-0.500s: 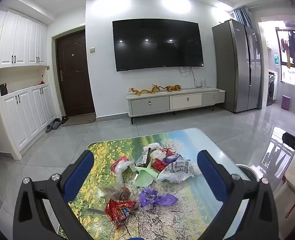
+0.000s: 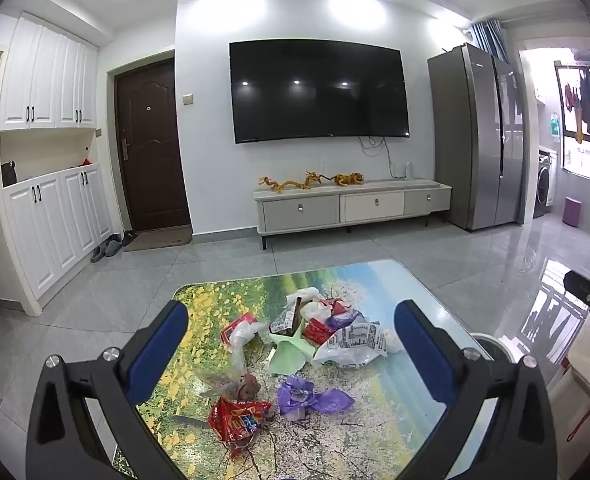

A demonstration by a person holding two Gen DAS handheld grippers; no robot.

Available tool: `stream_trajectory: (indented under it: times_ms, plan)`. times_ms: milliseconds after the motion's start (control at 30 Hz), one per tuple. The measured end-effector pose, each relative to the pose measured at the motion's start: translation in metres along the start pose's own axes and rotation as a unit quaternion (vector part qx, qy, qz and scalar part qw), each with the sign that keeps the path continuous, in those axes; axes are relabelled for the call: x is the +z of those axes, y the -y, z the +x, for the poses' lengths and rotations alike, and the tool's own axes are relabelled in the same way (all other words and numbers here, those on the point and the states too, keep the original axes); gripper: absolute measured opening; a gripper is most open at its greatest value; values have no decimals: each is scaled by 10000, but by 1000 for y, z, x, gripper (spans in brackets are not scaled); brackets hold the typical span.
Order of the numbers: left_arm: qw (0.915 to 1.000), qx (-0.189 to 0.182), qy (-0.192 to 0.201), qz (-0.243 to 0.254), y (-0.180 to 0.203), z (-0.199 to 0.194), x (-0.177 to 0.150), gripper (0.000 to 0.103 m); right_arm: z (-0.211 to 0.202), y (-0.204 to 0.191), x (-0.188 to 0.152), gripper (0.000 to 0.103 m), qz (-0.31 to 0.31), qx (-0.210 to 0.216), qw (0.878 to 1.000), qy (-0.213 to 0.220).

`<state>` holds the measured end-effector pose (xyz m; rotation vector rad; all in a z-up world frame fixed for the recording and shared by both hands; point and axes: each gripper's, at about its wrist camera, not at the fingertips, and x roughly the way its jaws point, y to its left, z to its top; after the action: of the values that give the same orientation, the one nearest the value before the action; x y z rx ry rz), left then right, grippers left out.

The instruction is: Collect trash

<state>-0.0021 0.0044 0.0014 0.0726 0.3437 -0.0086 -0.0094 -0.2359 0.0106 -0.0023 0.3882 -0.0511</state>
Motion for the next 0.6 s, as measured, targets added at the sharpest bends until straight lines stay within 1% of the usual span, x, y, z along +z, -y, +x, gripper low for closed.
stream_trajectory:
  times_ms: [267, 600]
  plan:
    - [9999, 9, 109, -133, -3, -3, 2, 103, 0, -6, 1, 103, -149, -92, 9998, 0]
    - [9999, 22, 120, -80, -4, -3, 1, 103, -1, -7, -1, 103, -199, -157, 9997, 29]
